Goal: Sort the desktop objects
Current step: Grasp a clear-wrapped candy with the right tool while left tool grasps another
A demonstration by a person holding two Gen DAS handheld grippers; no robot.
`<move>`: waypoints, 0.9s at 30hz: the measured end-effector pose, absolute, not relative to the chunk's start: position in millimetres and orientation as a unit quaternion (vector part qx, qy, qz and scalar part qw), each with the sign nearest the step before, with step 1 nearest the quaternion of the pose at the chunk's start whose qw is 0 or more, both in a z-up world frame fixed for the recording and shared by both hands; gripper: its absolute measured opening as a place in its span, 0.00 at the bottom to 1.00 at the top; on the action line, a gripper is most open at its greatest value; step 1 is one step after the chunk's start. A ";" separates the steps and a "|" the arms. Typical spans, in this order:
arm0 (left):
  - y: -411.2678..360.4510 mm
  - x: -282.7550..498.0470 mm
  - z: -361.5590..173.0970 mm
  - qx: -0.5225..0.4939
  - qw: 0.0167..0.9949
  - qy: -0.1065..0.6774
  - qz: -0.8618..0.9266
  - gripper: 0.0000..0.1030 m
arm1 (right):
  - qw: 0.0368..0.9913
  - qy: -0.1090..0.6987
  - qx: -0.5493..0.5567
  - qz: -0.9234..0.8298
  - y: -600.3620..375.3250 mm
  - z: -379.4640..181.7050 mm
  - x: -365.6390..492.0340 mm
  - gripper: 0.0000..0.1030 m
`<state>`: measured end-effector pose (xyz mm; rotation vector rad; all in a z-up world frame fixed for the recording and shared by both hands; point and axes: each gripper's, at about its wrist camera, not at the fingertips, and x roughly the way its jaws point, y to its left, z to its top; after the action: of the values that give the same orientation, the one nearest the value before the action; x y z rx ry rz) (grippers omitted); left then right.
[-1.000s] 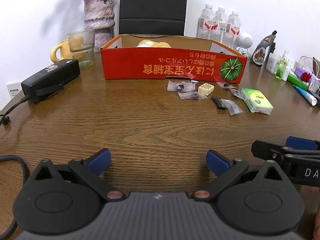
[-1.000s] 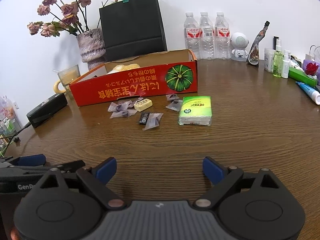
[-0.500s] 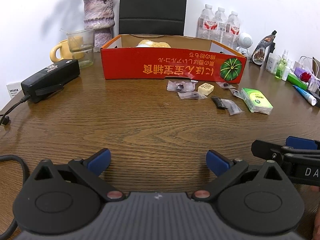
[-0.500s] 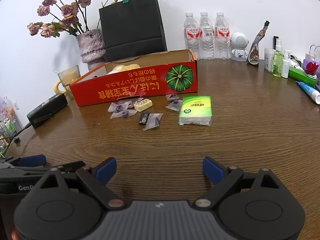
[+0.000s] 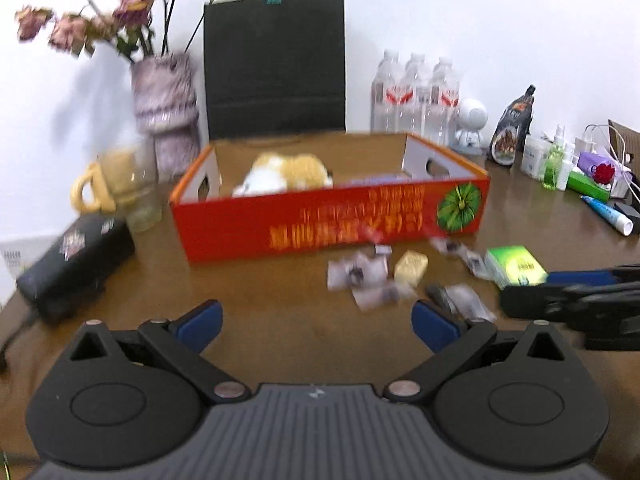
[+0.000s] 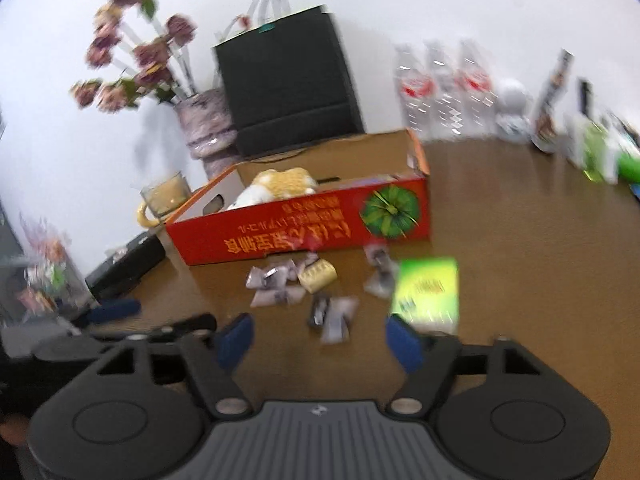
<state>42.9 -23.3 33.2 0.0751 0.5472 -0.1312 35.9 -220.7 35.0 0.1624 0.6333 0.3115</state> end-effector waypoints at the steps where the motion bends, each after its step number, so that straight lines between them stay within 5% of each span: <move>1: -22.4 45.6 34.7 0.035 0.961 0.265 -0.072 0.98 | 0.933 0.320 0.069 0.152 -215.8 32.2 45.6 0.35; 4: -25.2 55.0 36.3 0.043 0.959 0.256 -0.112 0.90 | 0.929 0.340 0.043 0.138 -204.7 24.8 66.2 0.30; 11: -44.5 85.8 25.7 0.080 0.935 0.280 -0.203 0.49 | 0.929 0.350 0.007 0.122 -199.1 14.7 75.9 0.17; 21: -55.2 114.9 5.0 0.115 0.912 0.317 -0.234 0.44 | 0.927 0.351 0.007 0.132 -200.5 10.1 82.9 0.16; 27: -57.1 114.7 1.7 0.118 0.906 0.328 -0.240 0.31 | 0.925 0.353 0.010 0.137 -201.7 9.3 82.9 0.13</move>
<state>114.7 -57.1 1.7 0.2432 0.6774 -0.4959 82.9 -201.7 9.3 0.0210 0.7246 0.2809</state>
